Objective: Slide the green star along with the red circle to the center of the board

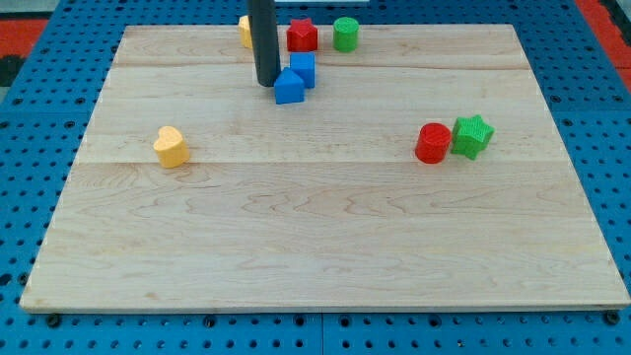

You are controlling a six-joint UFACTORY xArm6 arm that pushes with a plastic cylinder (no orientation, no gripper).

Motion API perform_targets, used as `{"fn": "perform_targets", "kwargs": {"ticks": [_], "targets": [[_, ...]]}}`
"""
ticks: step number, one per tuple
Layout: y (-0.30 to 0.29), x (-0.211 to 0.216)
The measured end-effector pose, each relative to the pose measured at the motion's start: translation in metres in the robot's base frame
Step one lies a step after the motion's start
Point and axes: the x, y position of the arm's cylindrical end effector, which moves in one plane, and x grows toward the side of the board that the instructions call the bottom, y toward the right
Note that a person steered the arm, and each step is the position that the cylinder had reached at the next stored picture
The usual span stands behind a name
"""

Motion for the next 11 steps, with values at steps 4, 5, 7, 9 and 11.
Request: {"fn": "perform_targets", "kwargs": {"ticks": [4,5,7,9,11], "targets": [[0.208,0.011],[0.322,0.023],[0.244,0.11],[0.112,0.083],[0.066,0.07]]}}
